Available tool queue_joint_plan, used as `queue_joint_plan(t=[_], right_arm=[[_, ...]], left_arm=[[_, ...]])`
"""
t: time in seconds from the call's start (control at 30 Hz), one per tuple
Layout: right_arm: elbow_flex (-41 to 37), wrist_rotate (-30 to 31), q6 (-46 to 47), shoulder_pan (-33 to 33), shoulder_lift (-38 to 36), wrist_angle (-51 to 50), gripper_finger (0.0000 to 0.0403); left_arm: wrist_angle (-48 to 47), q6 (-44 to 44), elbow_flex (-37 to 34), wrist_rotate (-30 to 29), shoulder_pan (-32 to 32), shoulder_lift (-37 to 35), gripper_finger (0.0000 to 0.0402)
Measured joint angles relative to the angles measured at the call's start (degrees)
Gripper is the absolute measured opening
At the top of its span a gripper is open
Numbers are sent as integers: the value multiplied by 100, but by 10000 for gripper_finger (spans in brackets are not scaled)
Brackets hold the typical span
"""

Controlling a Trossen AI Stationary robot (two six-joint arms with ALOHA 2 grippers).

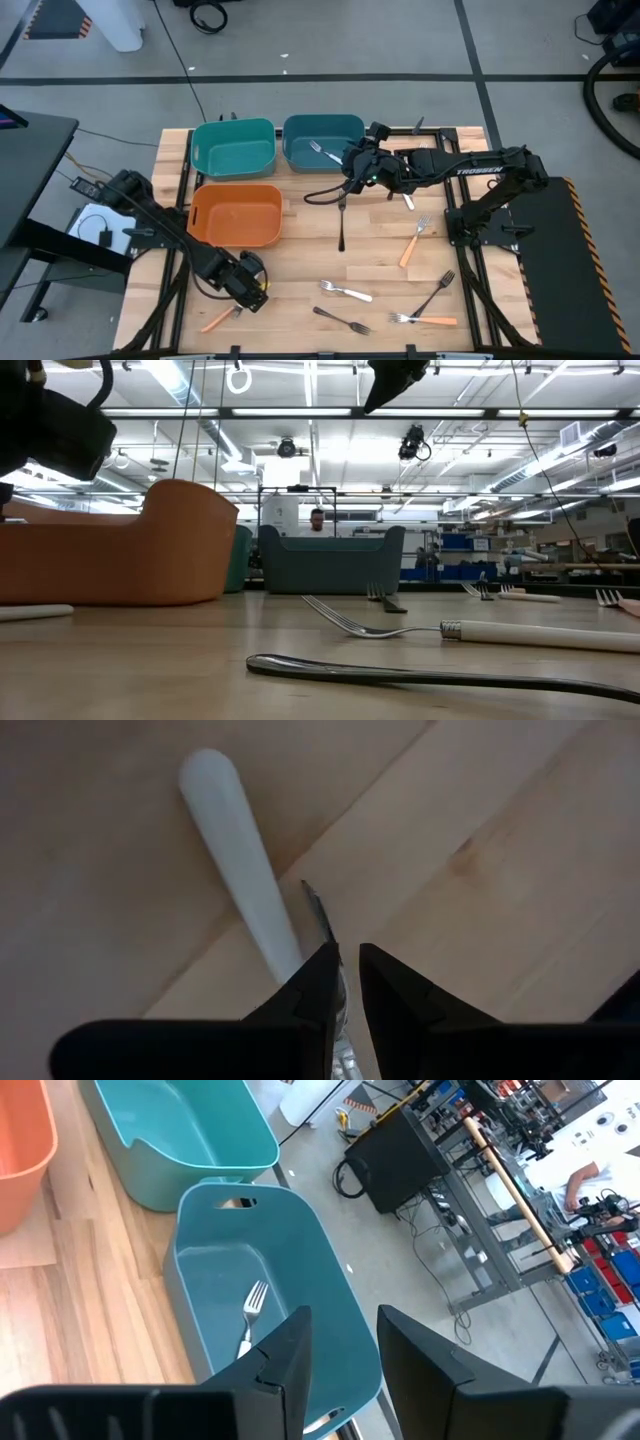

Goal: Sort silverware by color (type)
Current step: Put the orange fork into the orange bin

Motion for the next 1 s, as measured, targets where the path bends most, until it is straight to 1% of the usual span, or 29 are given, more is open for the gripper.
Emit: queue_joint_plan(t=[0.1,0.23,0.47,0.57,0.67,0.83,0.93,1.0], right_arm=[[0,-23,0,0,0,0,124],[0,-74,-2,1,0,-2,124],[0,-85,-4,0,0,-2,124],[0,-84,-2,0,0,-2,124],[0,-85,-2,0,0,-2,124],[0,-84,-5,0,0,-2,124],[0,-83,-21,0,0,0,124],[0,-85,-46,2,0,-2,124]], left_arm=[[-156,-157,-34,12,0,155,55],[-139,-241,-23,62,0,290,55],[-128,-291,-22,101,-2,309,53],[-115,-293,-22,103,-2,309,39],[-41,-299,-22,109,-9,307,14],[389,-285,-11,243,-11,299,11],[311,-140,237,266,-11,231,11],[51,65,544,249,23,152,11]])
